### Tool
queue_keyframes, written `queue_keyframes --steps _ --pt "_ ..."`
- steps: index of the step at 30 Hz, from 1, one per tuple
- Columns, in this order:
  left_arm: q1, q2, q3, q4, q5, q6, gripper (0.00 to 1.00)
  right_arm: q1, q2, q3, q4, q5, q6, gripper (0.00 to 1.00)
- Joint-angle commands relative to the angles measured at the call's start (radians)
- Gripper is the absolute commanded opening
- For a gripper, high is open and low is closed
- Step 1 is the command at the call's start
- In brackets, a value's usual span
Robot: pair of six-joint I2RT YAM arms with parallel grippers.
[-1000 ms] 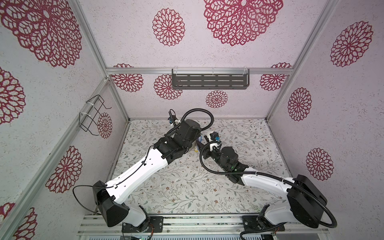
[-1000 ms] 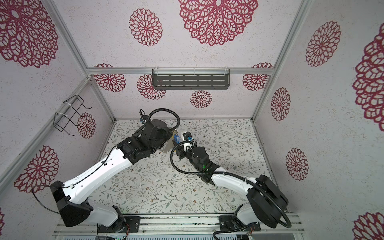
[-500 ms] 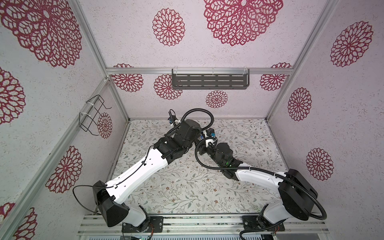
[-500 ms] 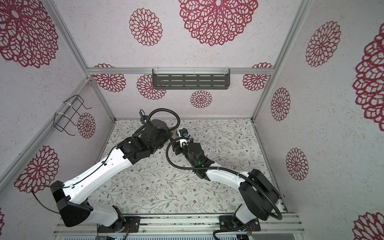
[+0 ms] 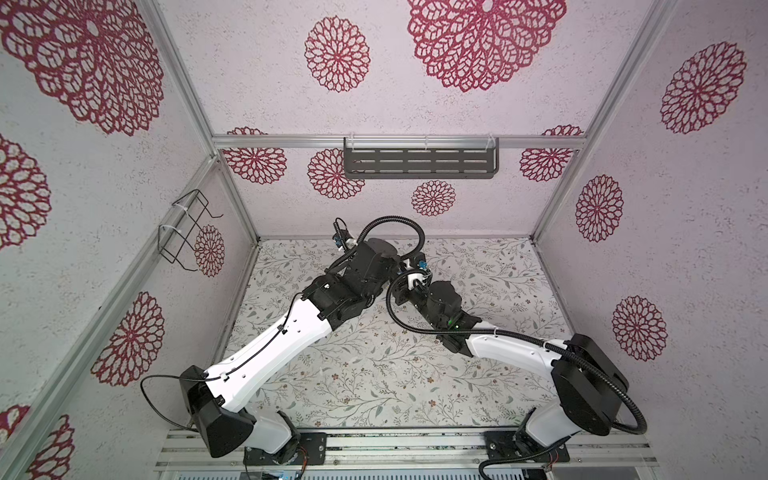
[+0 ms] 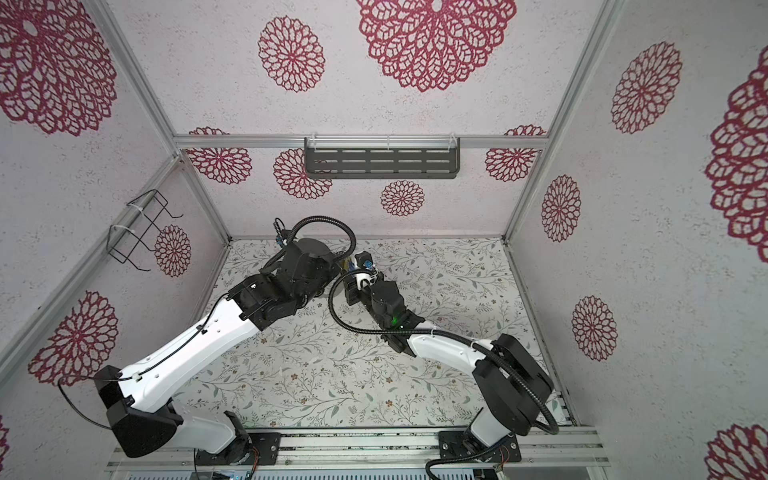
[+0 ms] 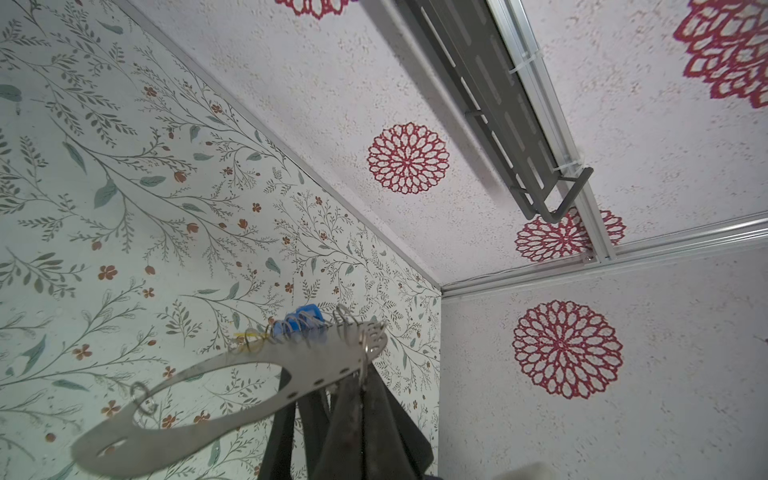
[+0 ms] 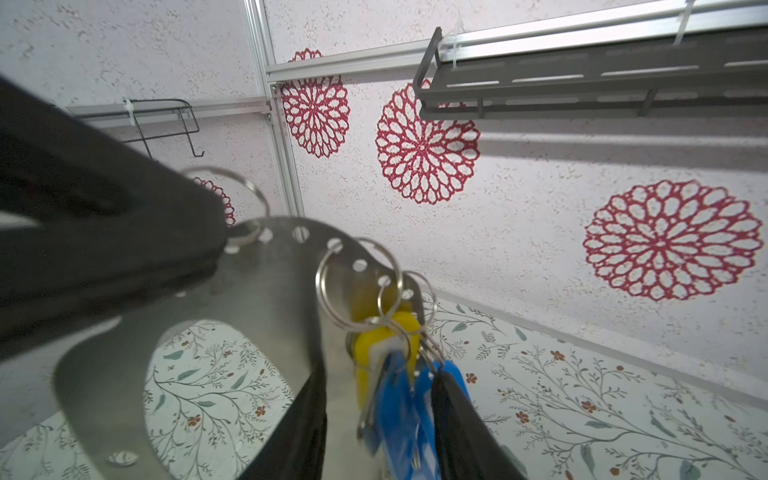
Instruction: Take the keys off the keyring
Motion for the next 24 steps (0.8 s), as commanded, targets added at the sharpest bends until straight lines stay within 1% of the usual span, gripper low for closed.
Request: queue_keyframes --steps 1,2,6,7,9,14,17,20,24 --pt "-0.009 -0.036 -0.014 0.034 -0.039 0.011 0.00 -0.002 -0.026 0.008 0.033 0.016 -0.008 0.28" --pt "-0.009 -0.036 -0.016 0.034 -0.039 0.013 0.00 -0.002 -0.030 0.003 0.034 0.018 -0.009 0.27" --pt "-0.010 -0.039 -0.023 0.034 -0.043 0.015 0.00 -0.003 -0.065 -0.021 0.028 0.024 -0.011 0.10" --pt "-0.008 -0.039 -0.025 0.033 -0.045 0.017 0.00 -0.003 -0.074 -0.027 0.023 0.024 -0.011 0.04" --pt "-0.009 -0.041 -0.028 0.033 -0.050 0.018 0.00 -0.002 -0.094 -0.036 0.012 0.023 -0.013 0.00" --pt "-0.007 -0.044 -0.036 0.033 -0.065 0.039 0.00 -0.002 -0.145 -0.043 -0.059 -0.012 -0.004 0.00" --pt "-0.006 -0.053 -0.060 0.070 -0.064 0.109 0.00 -0.002 -0.185 -0.018 -0.165 -0.077 0.007 0.00" --pt "0.003 -0.082 -0.129 0.180 -0.002 0.256 0.00 -0.009 -0.228 0.030 -0.330 -0.154 0.014 0.00" --pt "0.023 -0.163 -0.282 0.349 0.088 0.448 0.00 -0.054 -0.268 0.107 -0.588 -0.289 0.045 0.00"
